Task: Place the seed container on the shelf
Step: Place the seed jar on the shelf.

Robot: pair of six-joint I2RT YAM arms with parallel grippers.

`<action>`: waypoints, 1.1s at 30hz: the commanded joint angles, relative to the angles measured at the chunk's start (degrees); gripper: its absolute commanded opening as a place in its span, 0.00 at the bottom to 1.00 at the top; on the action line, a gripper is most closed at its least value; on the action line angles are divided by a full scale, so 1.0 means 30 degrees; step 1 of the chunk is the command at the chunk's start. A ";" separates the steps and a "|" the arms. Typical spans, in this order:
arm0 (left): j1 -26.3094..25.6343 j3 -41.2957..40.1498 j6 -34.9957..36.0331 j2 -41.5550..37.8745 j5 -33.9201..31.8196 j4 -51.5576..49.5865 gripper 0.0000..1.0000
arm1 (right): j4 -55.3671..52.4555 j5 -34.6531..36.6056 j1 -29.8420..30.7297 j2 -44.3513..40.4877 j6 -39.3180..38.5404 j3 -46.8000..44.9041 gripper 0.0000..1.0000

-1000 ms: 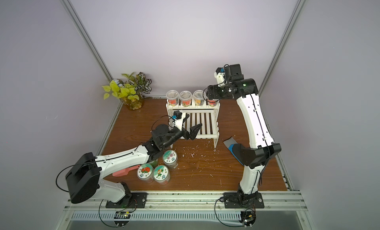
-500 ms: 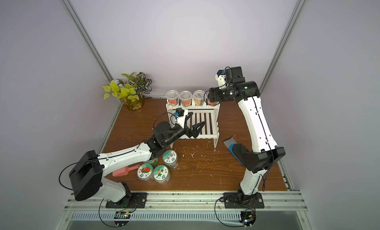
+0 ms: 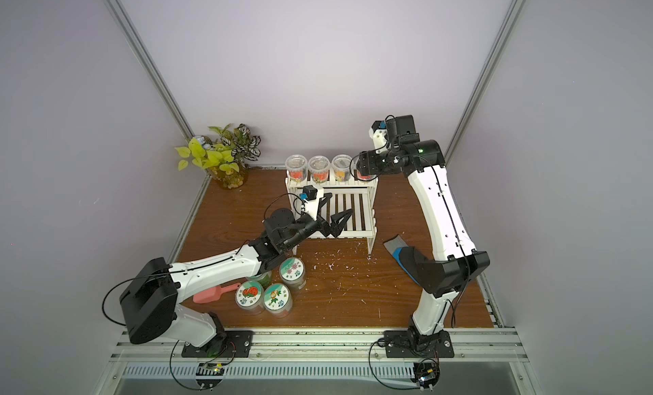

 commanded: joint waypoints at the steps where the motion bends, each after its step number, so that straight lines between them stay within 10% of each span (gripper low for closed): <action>1: 0.0128 0.0470 -0.0184 0.0063 0.0122 0.0224 1.00 | 0.0638 -0.0072 0.0051 -0.0550 -0.0158 0.0110 0.75; 33: 0.0114 0.0353 -0.0074 -0.0059 0.0010 0.0063 0.99 | 0.1764 -0.0588 0.0058 -0.1629 -0.0085 -0.1228 0.81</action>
